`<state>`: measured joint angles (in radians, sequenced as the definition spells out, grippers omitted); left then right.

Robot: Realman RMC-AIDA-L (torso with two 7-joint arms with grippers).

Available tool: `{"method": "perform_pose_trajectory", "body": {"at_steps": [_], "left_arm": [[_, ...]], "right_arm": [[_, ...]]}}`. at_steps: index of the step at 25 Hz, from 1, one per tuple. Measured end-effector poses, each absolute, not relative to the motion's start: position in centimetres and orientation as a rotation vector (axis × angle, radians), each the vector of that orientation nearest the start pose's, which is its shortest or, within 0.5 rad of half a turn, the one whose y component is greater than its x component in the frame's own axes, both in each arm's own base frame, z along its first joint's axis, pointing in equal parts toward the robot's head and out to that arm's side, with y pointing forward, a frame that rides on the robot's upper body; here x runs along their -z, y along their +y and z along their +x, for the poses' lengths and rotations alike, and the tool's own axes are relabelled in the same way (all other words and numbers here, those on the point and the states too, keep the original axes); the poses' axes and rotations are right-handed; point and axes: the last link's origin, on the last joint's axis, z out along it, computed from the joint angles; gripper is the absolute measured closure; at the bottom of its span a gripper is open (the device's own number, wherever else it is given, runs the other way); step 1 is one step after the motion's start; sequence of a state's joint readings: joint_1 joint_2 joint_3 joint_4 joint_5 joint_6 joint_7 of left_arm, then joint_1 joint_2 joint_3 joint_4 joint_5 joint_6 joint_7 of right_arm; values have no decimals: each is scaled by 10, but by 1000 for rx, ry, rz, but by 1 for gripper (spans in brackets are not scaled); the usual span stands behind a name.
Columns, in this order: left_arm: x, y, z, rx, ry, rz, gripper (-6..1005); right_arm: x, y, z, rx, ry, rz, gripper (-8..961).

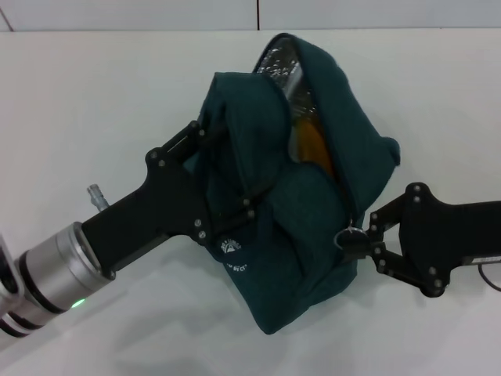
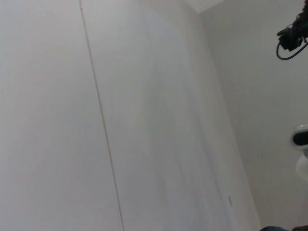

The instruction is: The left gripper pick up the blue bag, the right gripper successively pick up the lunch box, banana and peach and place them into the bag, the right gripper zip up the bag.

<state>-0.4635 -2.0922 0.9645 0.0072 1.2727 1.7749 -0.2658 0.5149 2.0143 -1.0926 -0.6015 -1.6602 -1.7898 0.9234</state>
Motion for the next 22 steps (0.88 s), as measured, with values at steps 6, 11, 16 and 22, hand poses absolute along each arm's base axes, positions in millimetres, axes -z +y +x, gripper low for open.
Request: {"method": "perform_pose_trajectory", "body": {"at_steps": [6,11,16,22], "left_arm": [[46,259,-248,1273,-84,-2269,133],[32,266,-253,1328,-266,-2333,107],[21,261,-263,1364,-362,-2245,107],[19,256,-269,1367,-398,-2197,108]], "right_arm": [[1,295,218,-911,-309,-2970,902],[-6,293,218,-920,-342,-2982,902],[-8,291,217,-913,-380,-2997,903],[-9,293,214,-886,-425,-3004,905]]}}
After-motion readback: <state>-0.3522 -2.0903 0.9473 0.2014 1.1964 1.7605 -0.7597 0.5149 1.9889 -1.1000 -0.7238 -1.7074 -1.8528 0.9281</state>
